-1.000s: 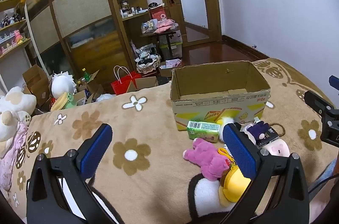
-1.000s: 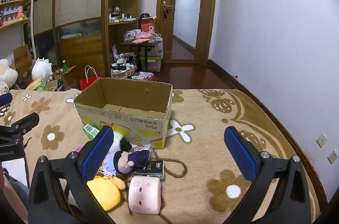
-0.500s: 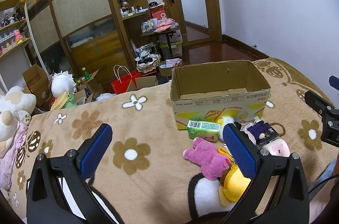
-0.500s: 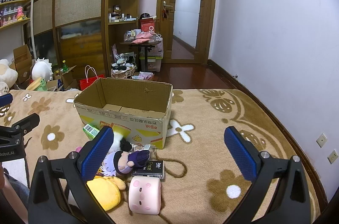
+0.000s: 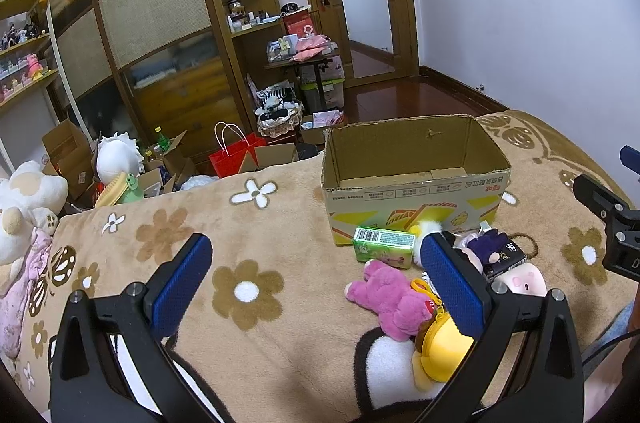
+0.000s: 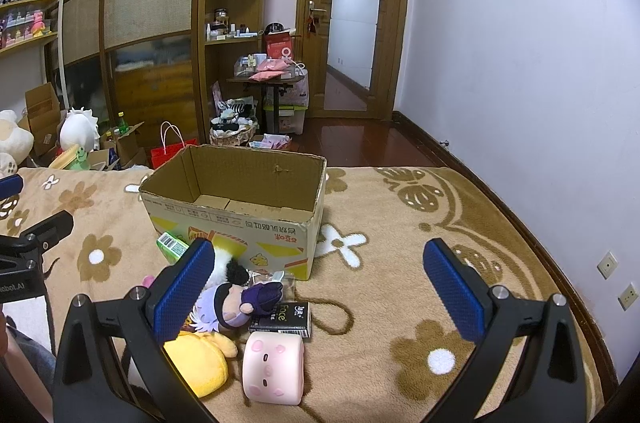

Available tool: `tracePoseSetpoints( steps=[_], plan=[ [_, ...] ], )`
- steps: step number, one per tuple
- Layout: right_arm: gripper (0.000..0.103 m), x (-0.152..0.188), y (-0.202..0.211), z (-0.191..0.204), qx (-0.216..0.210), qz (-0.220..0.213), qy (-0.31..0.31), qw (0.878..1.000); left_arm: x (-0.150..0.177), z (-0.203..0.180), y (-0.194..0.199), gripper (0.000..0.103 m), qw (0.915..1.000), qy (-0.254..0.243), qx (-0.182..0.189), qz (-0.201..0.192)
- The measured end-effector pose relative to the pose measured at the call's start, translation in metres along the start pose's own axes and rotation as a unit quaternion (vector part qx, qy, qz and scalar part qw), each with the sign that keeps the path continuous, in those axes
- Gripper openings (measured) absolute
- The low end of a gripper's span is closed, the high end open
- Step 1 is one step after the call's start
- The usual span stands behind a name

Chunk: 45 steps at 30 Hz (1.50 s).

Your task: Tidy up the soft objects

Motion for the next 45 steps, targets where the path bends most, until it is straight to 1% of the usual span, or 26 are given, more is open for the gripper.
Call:
tracePoseSetpoints(
  steps=[2,5,8,26,45],
  plan=[
    [0.103,-0.0026,0.0006,-0.0006,0.001,0.0,0.0,1.0,0.0002,-0.0002,0.0004,0.103,1.0,0.0,0.0,-0.001],
    [0.103,0.0058,-0.0024,0.0001,0.001,0.001,-0.002,1.0,0.0003,0.0,0.0006,0.103,1.0,0.0,-0.002,-0.002],
    [0.103,0.0063,-0.0025,0.0002,0.0,0.001,-0.002,1.0,0.0011,0.0009,0.0003,0.103,1.0,0.002,-0.002,-0.002],
    [0.103,0.0069,-0.0032,-0.0005,0.0,0.003,-0.003,1.0,0.0034,0.0019,0.002,0.103,1.0,0.003,-0.002,-0.009],
    [0.103,0.0055,-0.0029,-0.0002,0.0,0.005,-0.004,1.0,0.0017,0.0022,0.0044,0.103,1.0,0.003,-0.005,-0.007]
  ],
)
Point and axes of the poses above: each gripper's, at about its wrist camera, not at the fingertips, and y roughly against the way its jaws point, z to its left, x to its underside, the point moved 2 cm from there along -y, roughly the way its jaws point, and after that the axes turned 5 degrees about -x, right-handed, at the moved point
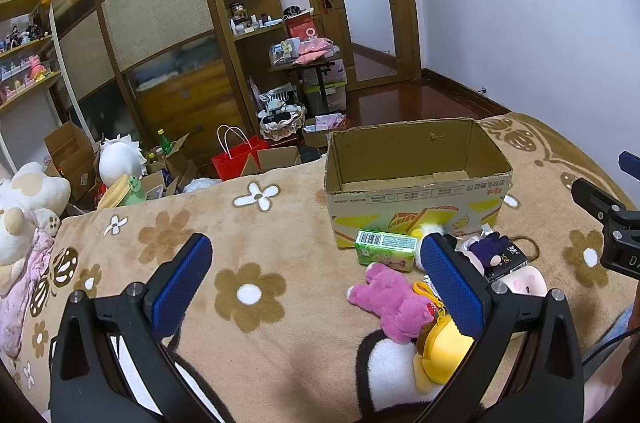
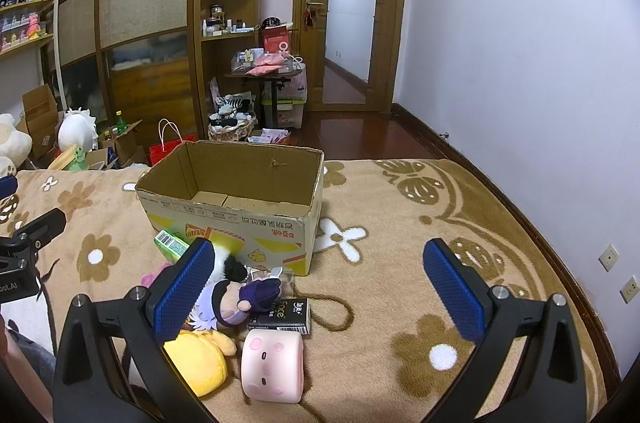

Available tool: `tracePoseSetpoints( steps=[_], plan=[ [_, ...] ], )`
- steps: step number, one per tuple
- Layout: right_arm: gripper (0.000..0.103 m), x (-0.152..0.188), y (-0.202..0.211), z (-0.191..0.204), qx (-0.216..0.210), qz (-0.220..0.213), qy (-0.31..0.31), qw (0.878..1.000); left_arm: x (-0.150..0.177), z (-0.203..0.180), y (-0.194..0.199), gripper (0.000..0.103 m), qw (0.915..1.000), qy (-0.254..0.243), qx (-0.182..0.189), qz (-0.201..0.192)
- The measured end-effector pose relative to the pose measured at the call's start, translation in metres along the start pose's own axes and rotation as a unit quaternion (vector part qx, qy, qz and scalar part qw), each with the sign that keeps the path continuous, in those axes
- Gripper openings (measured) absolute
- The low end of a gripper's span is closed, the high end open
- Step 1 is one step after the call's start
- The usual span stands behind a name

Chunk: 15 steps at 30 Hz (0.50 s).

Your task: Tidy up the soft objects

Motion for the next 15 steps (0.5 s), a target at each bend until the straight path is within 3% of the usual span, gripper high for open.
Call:
tracePoseSetpoints(
  steps=[9,15],
  plan=[
    [0.103,0.001,-0.002,-0.001,-0.003,0.003,0.0,1.0,0.0,0.0,0.0,0.103,1.0,-0.002,0.0,0.001],
    [0.103,0.016,-0.012,0.003,-0.016,0.019,0.001,1.0,-0.001,-0.001,-0.007,0.103,0.9998,-0.004,0.003,0.022]
  ],
)
Point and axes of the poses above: each gripper's, at about its wrist camera, not at the fingertips, and y roughly against the way its jaws point, z to its left, x to its underside, the point moved 2 cm from there along -y, roughly the way its jaws point, and after that the axes turned 5 degrees about -x, right-handed, at the moved point
